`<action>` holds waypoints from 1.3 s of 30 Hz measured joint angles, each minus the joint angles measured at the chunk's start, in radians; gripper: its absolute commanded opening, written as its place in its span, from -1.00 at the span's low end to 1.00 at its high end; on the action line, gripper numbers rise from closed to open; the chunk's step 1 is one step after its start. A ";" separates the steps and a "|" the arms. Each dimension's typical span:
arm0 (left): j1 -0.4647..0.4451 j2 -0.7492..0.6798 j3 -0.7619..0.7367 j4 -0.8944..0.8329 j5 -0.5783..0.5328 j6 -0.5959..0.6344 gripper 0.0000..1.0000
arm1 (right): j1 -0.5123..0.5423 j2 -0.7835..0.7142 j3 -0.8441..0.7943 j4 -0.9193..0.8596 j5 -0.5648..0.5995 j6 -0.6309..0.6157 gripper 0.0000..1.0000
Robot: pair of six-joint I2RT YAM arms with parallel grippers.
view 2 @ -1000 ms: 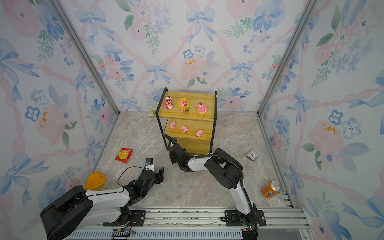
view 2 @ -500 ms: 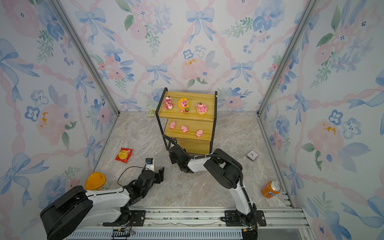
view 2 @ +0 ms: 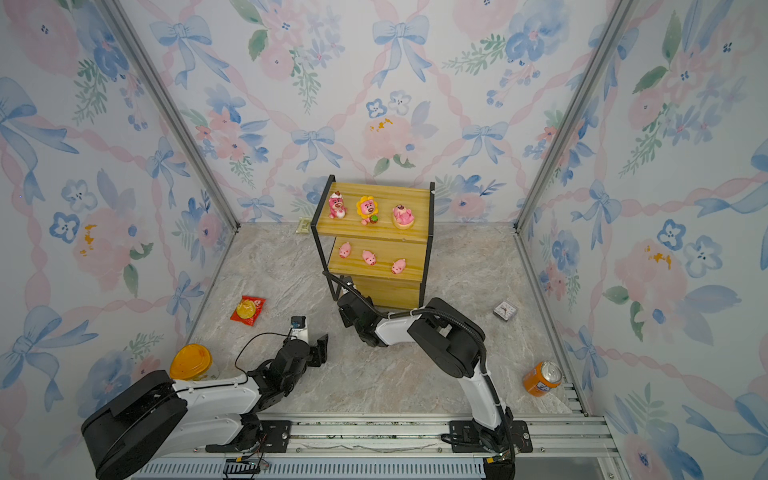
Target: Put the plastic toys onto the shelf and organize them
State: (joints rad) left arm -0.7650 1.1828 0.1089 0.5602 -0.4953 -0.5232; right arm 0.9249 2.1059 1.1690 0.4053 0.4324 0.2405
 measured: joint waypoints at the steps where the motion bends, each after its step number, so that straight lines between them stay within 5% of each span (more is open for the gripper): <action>1: 0.000 0.001 -0.001 0.000 0.000 0.000 0.50 | 0.000 0.000 -0.001 0.002 0.003 -0.003 -0.52; 39: 0.001 0.019 -0.008 0.022 0.007 0.000 0.50 | -0.008 0.000 -0.040 0.163 0.014 -0.021 -0.53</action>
State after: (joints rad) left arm -0.7643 1.2018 0.1005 0.5823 -0.4881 -0.5236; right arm 0.9165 2.1063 1.1290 0.5686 0.4461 0.2195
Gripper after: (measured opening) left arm 0.749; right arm 0.293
